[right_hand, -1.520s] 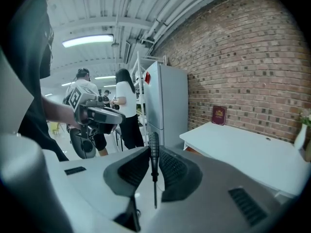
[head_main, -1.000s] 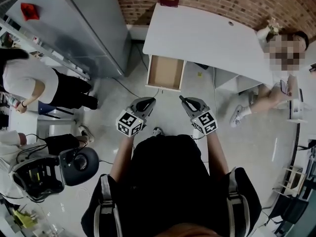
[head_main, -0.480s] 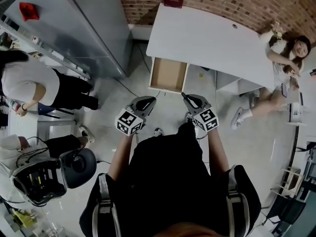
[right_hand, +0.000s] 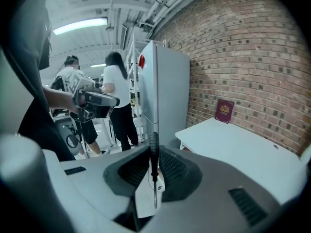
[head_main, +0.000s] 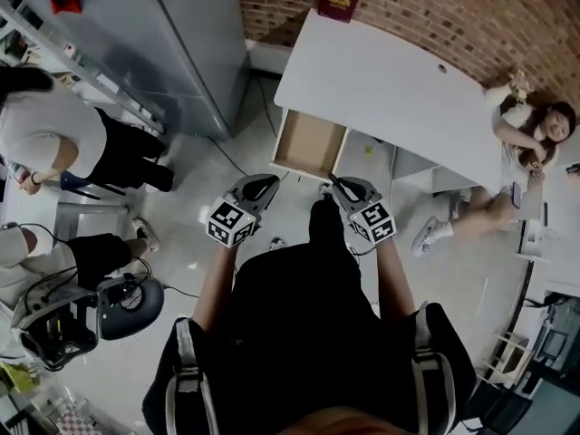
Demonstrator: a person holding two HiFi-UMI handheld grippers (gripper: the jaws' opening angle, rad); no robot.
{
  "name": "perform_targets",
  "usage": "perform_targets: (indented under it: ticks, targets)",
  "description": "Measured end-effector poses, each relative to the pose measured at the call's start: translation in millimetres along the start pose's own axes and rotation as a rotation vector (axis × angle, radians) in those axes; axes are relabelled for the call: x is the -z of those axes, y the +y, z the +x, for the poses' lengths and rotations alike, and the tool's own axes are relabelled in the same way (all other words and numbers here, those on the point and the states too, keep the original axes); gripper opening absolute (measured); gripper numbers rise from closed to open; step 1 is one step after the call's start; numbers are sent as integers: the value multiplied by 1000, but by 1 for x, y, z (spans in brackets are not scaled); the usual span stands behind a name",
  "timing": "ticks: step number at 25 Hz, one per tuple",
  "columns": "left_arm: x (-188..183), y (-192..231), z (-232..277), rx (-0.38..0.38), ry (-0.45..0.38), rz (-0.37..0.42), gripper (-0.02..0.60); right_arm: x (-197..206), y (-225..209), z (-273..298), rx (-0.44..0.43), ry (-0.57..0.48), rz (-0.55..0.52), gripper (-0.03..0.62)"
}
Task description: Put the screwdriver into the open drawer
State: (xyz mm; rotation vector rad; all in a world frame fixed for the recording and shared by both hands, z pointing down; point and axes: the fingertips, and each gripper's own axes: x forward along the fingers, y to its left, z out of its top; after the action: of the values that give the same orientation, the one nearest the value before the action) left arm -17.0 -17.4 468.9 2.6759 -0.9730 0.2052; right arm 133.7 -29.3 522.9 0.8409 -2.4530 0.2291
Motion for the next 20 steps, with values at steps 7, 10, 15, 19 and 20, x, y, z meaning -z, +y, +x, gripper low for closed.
perform_targets:
  ticks: [7,10,15,19,20]
  targets:
    - [-2,28,2,-113,-29,-51,23,4,-18,37,-109,75,-72,118]
    - [3,37,-1,-160,-22,-86,23,7,-22,53,-155,105,-93,118]
    - [5,51,9,-197,-10,-107,23,13,-36,78,-211,141,-107,118]
    - [10,53,14,-234,5,-137,23,27,-44,93,-265,169,-78,118]
    - [11,54,15,-241,11,-142,23,30,-46,98,-274,177,-72,118]
